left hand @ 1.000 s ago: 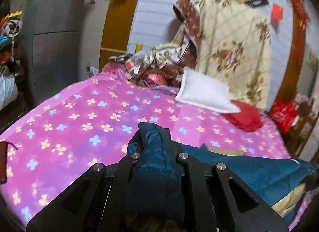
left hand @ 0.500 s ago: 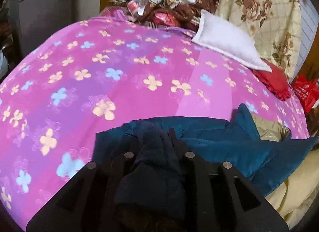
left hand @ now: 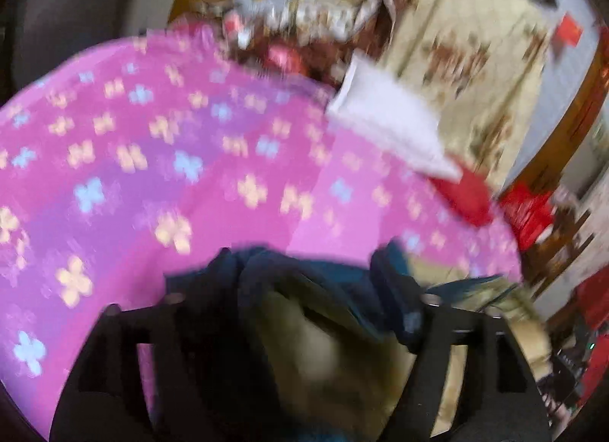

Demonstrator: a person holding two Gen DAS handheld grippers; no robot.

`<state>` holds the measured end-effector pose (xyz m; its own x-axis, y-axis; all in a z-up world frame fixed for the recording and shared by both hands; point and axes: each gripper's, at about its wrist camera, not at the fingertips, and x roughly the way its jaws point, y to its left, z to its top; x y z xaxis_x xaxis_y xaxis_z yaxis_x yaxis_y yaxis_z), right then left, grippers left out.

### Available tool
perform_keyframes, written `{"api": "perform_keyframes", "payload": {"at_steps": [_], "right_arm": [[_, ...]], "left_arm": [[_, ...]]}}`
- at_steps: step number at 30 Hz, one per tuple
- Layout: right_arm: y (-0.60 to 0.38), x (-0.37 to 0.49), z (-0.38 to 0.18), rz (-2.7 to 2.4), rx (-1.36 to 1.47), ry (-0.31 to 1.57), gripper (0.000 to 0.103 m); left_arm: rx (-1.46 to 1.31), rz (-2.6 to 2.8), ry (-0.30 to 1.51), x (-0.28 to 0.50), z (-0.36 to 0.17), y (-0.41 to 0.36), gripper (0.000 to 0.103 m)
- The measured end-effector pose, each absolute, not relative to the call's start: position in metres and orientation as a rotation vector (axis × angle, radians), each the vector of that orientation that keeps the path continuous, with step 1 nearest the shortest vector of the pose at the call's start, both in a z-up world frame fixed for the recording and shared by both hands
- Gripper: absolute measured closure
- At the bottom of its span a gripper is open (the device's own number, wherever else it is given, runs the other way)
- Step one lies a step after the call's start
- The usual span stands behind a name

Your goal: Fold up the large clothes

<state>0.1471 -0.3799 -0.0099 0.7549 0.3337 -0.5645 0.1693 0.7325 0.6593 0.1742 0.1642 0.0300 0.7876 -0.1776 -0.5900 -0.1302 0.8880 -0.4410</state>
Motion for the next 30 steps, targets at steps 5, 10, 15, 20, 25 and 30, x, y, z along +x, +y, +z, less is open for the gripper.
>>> {"api": "perform_keyframes", "payload": {"at_steps": [5,10,15,20,25,30], "right_arm": [[-0.390,0.122,0.014,0.086,0.873,0.585,0.025],[-0.384,0.093,0.056,0.062,0.757,0.449,0.022],[-0.330,0.101,0.073,0.045,0.377,0.535,0.022],[-0.287,0.152,0.055,0.135,0.207,0.729,0.020],[-0.292,0.209,0.006,0.105,0.218,0.904,0.014],[-0.322,0.232,-0.030,0.030,0.296,1.000,0.013]], "left_arm": [[-0.471,-0.035,0.542,0.149,0.057,0.175,0.020],[-0.422,-0.013,0.576,0.146,0.050,0.171,0.020],[-0.368,-0.016,0.609,0.150,0.041,0.151,0.020],[-0.281,-0.013,0.620,0.164,0.042,0.122,0.020],[-0.164,0.093,0.745,0.194,0.012,0.109,0.020],[-0.239,0.157,0.917,0.221,-0.027,0.124,0.020]]}}
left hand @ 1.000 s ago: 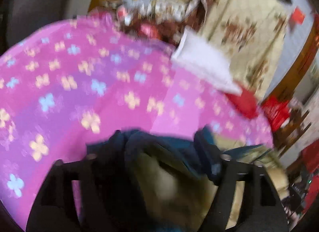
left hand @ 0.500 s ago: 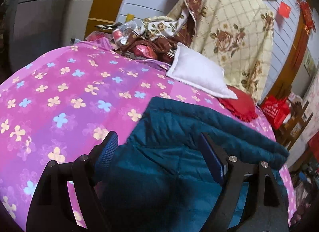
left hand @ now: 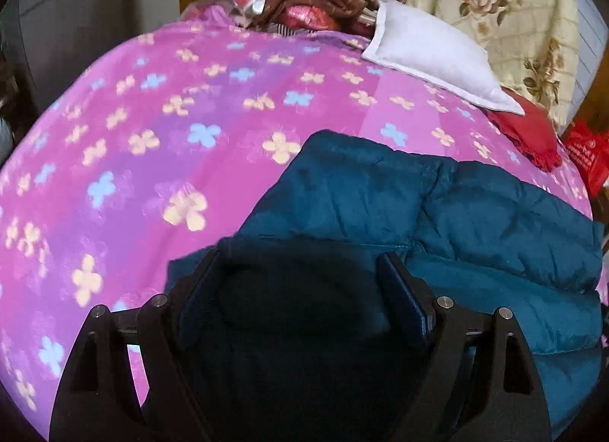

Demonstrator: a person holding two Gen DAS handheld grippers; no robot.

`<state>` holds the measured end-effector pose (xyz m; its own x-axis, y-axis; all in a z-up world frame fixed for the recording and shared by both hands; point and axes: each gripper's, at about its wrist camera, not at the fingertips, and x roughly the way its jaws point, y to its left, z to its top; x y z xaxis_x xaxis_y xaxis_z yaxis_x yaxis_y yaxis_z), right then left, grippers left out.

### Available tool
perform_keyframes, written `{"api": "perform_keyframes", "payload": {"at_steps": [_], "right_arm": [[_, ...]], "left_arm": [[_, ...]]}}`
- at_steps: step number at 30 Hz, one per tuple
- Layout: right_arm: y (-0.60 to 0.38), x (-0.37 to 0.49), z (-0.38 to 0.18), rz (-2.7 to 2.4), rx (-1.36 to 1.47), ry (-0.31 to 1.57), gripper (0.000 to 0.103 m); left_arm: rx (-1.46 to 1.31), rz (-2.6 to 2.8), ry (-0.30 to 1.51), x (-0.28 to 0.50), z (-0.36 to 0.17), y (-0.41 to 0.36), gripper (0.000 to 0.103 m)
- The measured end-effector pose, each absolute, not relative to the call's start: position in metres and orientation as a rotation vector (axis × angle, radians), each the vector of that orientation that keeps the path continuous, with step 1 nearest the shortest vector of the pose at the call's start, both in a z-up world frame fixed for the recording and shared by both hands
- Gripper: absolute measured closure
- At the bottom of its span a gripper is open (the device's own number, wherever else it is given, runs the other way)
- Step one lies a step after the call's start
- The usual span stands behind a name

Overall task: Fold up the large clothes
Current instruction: 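Press both grippers on the folded jacket to flatten it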

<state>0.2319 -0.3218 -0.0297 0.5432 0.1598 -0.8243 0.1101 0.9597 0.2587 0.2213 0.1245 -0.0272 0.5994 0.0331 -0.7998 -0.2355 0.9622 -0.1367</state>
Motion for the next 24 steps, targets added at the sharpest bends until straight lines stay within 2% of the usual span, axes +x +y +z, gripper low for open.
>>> {"api": "perform_keyframes", "payload": {"at_steps": [5,9,11,15,20,21,22,24], "right_arm": [[-0.320,0.233,-0.029,-0.029,0.267,0.996,0.014],[-0.319,0.204,0.014,-0.004,0.260,0.849,0.016],[-0.305,0.185,0.037,0.040,0.243,0.802,0.016],[-0.261,0.131,0.062,0.167,0.183,0.791,0.016],[-0.220,0.075,0.059,0.214,0.122,0.808,0.015],[-0.219,0.067,0.054,0.220,0.107,0.804,0.013],[-0.215,0.062,0.044,0.221,0.076,0.805,0.002],[-0.213,0.069,0.013,0.207,0.030,0.881,0.000]], "left_arm": [[-0.195,0.184,0.875,0.211,-0.014,0.117,0.020],[-0.237,0.067,0.709,0.174,0.040,0.102,0.020],[-0.229,-0.021,0.685,0.160,0.053,0.085,0.020],[-0.237,-0.147,0.793,0.138,0.035,0.053,0.020],[-0.142,-0.097,0.858,0.108,0.013,0.027,0.020],[-0.130,-0.083,0.864,0.102,0.007,0.023,0.019],[-0.117,-0.073,0.866,0.099,0.003,0.020,0.017],[-0.092,-0.060,0.856,0.095,-0.006,0.015,0.015]]}}
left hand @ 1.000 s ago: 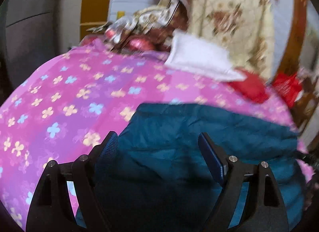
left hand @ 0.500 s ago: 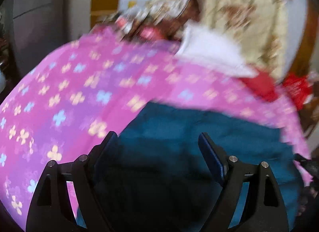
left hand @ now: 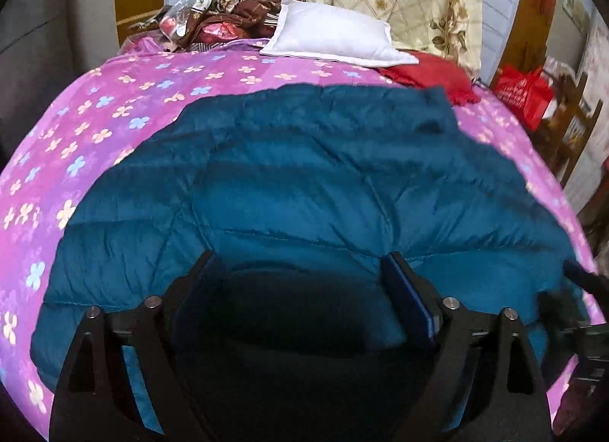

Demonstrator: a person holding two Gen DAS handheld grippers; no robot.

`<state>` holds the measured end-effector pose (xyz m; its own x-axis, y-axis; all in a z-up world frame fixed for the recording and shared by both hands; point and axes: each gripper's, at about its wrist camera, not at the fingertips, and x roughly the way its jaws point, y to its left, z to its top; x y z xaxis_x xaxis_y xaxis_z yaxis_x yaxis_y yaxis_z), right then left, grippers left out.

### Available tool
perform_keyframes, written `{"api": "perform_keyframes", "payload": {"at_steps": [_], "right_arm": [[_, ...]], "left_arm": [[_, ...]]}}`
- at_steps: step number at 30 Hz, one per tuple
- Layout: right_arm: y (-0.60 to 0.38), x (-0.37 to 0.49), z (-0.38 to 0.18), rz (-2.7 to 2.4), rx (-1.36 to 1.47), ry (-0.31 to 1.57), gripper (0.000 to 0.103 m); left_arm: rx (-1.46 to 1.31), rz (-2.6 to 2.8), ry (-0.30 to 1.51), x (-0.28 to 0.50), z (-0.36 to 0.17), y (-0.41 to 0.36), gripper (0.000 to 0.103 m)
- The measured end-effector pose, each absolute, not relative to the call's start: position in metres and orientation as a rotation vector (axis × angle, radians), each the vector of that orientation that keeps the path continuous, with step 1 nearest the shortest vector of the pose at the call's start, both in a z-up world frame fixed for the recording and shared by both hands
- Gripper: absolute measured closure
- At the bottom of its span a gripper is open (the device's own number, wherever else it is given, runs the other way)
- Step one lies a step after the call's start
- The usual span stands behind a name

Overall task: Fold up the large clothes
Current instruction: 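Press both grippers on the folded jacket to flatten it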

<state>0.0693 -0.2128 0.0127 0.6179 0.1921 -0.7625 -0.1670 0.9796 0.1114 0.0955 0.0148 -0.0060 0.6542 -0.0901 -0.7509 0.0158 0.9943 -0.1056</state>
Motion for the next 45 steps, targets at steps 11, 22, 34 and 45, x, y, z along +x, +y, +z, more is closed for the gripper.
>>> {"api": "perform_keyframes", "payload": {"at_steps": [11,22,34,45], "right_arm": [[-0.222,0.079,0.004,0.233,0.020,0.926,0.000],[-0.245,0.095,0.000,0.126,0.153,0.907,0.000],[-0.242,0.090,-0.004,0.133,0.108,0.908,0.000],[-0.242,0.090,-0.005,0.133,0.102,0.901,0.000]], "left_arm": [[-0.094,-0.072,0.866,0.094,0.000,0.022,0.008],[-0.137,0.016,0.871,0.104,0.002,0.060,0.008],[-0.130,0.032,0.890,0.109,-0.006,0.057,0.007],[-0.124,0.035,0.892,0.110,-0.008,0.058,0.006]]}}
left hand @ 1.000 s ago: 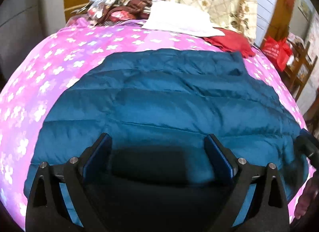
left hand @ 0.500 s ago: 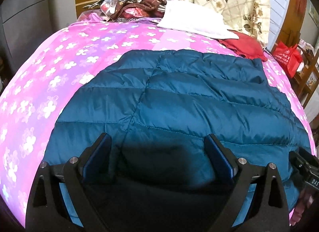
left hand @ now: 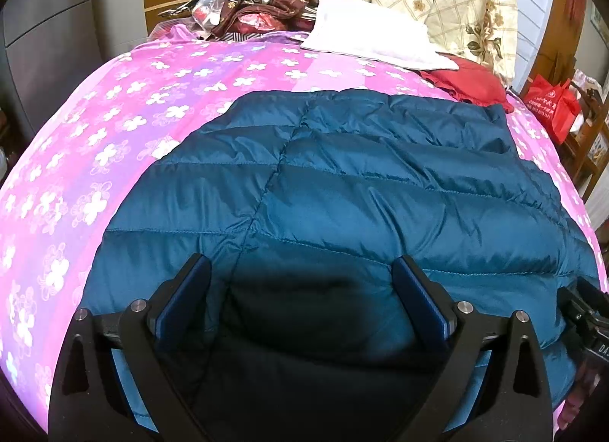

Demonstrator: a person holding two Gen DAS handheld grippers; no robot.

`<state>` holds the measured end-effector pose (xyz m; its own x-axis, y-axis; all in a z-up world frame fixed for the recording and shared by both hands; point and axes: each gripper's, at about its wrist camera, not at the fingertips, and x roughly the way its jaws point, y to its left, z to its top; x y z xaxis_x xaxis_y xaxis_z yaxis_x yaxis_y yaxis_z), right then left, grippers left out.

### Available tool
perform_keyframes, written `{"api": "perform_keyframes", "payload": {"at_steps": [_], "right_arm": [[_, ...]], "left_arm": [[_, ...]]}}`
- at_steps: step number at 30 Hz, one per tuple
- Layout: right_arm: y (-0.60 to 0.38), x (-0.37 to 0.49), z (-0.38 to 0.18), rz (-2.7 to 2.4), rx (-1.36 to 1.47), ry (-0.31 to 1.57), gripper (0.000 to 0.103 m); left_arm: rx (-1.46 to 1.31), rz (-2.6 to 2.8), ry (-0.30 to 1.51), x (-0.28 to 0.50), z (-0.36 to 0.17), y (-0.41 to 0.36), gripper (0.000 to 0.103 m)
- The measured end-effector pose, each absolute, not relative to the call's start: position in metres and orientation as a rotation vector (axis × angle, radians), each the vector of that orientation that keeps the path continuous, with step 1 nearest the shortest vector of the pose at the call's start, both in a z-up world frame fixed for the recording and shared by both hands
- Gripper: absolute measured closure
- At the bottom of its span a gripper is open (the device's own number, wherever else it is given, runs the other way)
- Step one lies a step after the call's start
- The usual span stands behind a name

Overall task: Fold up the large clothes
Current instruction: 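Press both grippers on the folded jacket to flatten it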

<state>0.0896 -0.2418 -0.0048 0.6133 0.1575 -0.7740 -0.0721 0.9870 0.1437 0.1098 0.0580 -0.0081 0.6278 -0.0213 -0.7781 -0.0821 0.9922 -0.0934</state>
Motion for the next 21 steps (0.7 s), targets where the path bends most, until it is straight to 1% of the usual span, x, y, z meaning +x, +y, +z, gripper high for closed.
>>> {"api": "perform_keyframes", "payload": {"at_steps": [21], "right_arm": [[-0.2428,0.0899,-0.0042,0.129,0.102,0.905,0.000]], "left_arm": [[-0.123,0.038,0.894,0.1115,-0.0095,0.0592,0.003]]}}
